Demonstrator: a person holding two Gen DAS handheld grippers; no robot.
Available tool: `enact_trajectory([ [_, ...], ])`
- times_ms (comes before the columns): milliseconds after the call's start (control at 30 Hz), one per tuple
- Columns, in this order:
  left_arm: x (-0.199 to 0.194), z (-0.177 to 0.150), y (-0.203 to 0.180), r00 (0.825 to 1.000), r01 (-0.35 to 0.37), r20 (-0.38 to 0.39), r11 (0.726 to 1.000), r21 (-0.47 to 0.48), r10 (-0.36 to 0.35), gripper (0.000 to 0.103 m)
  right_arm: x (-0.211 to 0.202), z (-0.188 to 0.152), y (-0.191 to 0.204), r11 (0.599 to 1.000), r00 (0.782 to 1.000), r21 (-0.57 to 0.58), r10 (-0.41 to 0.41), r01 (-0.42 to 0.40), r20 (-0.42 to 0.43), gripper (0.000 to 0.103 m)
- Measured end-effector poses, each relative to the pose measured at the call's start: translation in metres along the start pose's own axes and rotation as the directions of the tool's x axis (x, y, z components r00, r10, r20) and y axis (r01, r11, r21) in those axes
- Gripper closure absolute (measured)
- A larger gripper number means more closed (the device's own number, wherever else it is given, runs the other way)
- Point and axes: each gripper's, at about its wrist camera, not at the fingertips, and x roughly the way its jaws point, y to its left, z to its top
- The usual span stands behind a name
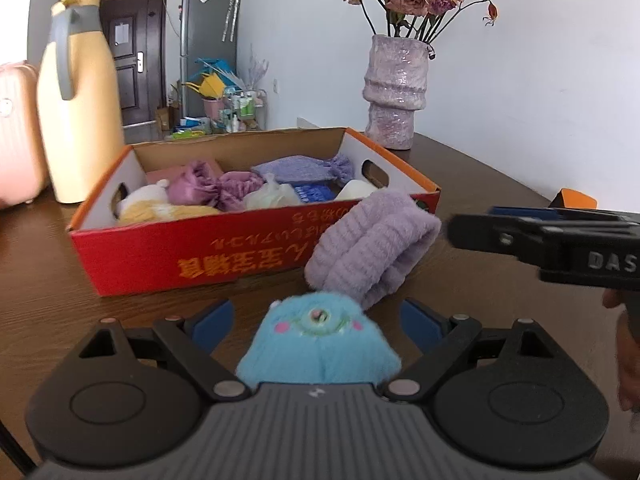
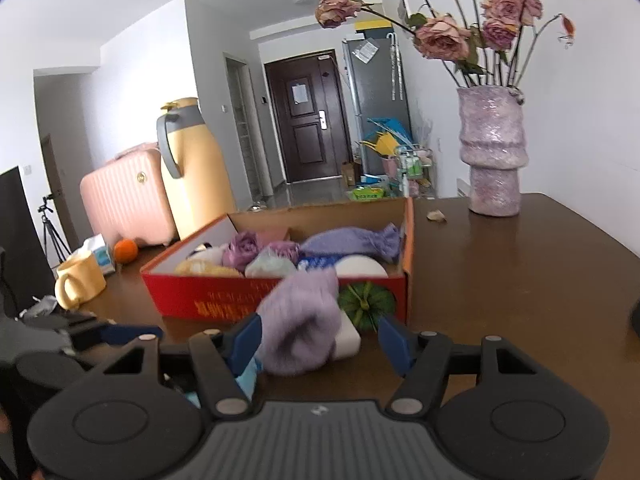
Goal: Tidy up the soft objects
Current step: 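Move the right tool to the lavender fuzzy headband and close on it, then lift the headband with the right tool while the left tool closes on it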
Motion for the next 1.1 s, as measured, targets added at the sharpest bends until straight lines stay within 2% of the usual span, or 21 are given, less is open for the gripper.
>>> enact_trajectory([
  [100, 0.012, 0.008, -0.001, 1.000, 0.013, -0.004, 1.000, 0.007, -0.013, 0.012, 0.018, 0.013, -0.002, 1.000, 1.000, 0.004, 0.030, -0.030, 0.002, 0.045],
  [233, 0.029, 0.010, 0.001, 0.999, 0.014, -0.051, 1.000, -0.002, -0.015, 0.028, 0.040, 0.025, -0.004, 0.998, 0.998, 0.009, 0.055, -0.055, 0.003, 0.057],
  [300, 0.031, 0.008, 0.002, 0.998, 0.015, -0.062, 1.000, 0.000, -0.015, 0.030, 0.053, 0.029, -0.006, 0.997, 0.998, 0.021, 0.068, -0.068, -0.012, 0.086],
  [367, 0.027, 0.007, 0.005, 0.998, 0.009, -0.056, 1.000, -0.005, -0.009, 0.030, 0.064, 0.029, -0.005, 0.997, 0.996, 0.023, 0.069, -0.068, -0.048, 0.089],
  [433, 0.020, 0.006, 0.010, 0.999, 0.005, -0.048, 1.000, -0.019, -0.005, 0.030, 0.065, 0.027, -0.002, 0.997, 0.996, 0.017, 0.076, -0.076, -0.047, 0.090],
  [567, -0.006, 0.001, 0.015, 1.000, 0.006, -0.014, 0.998, -0.055, -0.007, 0.029, 0.048, 0.021, 0.003, 0.992, 0.991, 0.010, 0.128, -0.128, -0.041, 0.093],
  [633, -0.020, -0.002, 0.015, 0.999, 0.032, -0.004, 0.997, -0.070, -0.032, 0.029, 0.035, 0.014, 0.001, 0.991, 0.991, 0.032, 0.131, -0.129, -0.040, 0.100],
  [767, -0.032, -0.008, 0.004, 0.999, 0.043, 0.000, 0.998, -0.052, -0.043, 0.029, 0.005, -0.007, -0.015, 0.979, 0.990, 0.159, 0.135, -0.126, -0.044, 0.100],
  [933, -0.036, -0.005, -0.013, 0.998, 0.063, 0.030, 0.997, -0.033, -0.062, 0.029, -0.029, -0.032, -0.028, 0.974, 0.994, 0.208, 0.096, -0.084, -0.046, 0.097],
  [1000, -0.032, 0.004, -0.015, 0.997, 0.057, 0.055, 0.998, -0.003, -0.057, 0.029, -0.037, -0.037, -0.030, 0.978, 0.997, 0.201, 0.063, -0.053, -0.043, 0.085],
  [1033, -0.026, 0.011, -0.013, 0.997, 0.061, 0.053, 0.998, -0.010, -0.061, 0.029, -0.042, -0.039, -0.032, 0.978, 0.998, 0.204, 0.046, -0.039, -0.033, 0.080],
  [1067, -0.019, 0.018, -0.010, 0.997, 0.062, 0.038, 0.998, -0.033, -0.061, 0.029, -0.045, -0.039, -0.033, 0.978, 0.999, 0.207, 0.036, -0.029, -0.028, 0.068],
  [1100, -0.012, 0.024, -0.008, 0.998, 0.062, 0.021, 0.997, -0.053, -0.061, 0.031, -0.046, -0.039, -0.034, 0.977, 0.999, 0.213, 0.030, -0.025, -0.022, 0.063],
])
